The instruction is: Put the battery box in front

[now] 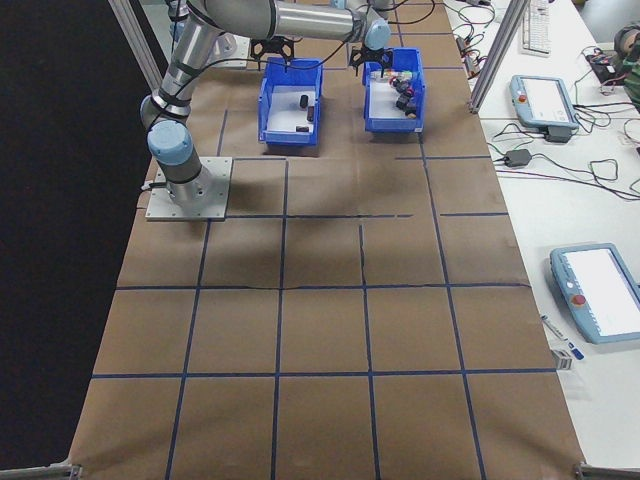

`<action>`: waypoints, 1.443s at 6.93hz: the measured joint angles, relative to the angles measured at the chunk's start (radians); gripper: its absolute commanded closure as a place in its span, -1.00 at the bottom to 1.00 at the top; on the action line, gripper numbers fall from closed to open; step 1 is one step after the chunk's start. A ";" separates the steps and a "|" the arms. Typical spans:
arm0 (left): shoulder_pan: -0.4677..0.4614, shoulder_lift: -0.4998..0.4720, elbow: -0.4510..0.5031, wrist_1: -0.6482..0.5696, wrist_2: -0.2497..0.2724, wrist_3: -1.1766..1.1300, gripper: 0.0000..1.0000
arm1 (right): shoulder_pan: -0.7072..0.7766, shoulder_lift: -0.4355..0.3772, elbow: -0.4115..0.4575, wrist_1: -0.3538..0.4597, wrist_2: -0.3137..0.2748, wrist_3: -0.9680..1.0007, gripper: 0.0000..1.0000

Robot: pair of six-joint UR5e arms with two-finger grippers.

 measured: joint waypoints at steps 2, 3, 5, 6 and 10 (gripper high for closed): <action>-0.012 -0.043 0.001 0.026 -0.002 0.001 -0.92 | 0.000 0.001 -0.006 -0.009 -0.003 -0.004 0.93; -0.033 -0.072 0.002 0.065 0.002 -0.002 -0.85 | -0.003 -0.001 -0.010 -0.010 -0.003 -0.011 0.98; -0.070 -0.130 0.002 0.151 0.009 -0.011 -0.66 | -0.026 -0.016 -0.025 -0.010 -0.002 -0.045 1.00; -0.075 -0.146 0.002 0.164 0.009 -0.012 -0.24 | -0.056 -0.031 -0.042 0.002 0.000 -0.091 1.00; -0.080 -0.172 0.004 0.197 0.007 0.001 1.00 | -0.357 -0.145 -0.041 0.118 -0.006 -0.436 1.00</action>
